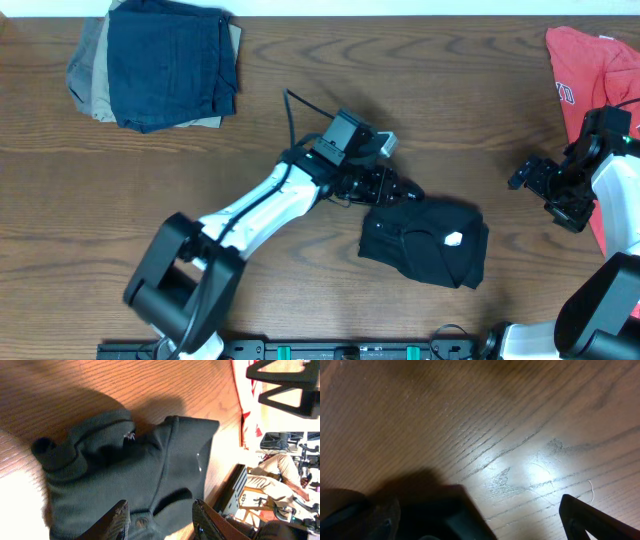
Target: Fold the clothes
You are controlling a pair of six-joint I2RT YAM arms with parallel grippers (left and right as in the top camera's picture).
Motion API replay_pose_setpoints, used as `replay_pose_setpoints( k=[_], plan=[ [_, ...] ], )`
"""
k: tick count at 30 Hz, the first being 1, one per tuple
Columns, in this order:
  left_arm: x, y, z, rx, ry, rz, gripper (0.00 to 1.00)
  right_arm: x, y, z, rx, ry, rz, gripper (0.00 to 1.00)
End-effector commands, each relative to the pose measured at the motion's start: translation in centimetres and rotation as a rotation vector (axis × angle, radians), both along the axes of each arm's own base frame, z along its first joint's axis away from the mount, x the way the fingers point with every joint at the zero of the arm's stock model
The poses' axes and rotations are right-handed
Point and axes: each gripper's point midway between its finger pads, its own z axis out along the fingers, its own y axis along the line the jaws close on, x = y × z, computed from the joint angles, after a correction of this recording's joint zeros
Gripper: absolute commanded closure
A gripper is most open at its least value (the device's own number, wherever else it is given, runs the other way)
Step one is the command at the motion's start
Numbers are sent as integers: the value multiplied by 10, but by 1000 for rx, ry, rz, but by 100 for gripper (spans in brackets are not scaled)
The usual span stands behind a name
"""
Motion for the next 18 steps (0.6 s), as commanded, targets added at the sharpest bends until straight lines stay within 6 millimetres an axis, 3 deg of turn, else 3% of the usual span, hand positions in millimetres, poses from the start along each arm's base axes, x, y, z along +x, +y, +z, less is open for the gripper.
replay_pose_setpoints(
  k=[1, 6, 9, 18],
  plan=[
    [-8, -11, -14, -36, 66, -34, 57, 2, -3, 4, -7, -12, -15, 1],
    [-14, -37, -23, -149, 118, -93, 56, 2, -3, 4, -7, -12, -15, 1],
    [-17, -46, -40, -157, 146, -102, 55, 2, -2, 4, -7, -11, -15, 1],
    [-20, -45, -84, -90, 185, -86, 55, 2, -3, 4, -7, -12, -15, 1]
  ],
)
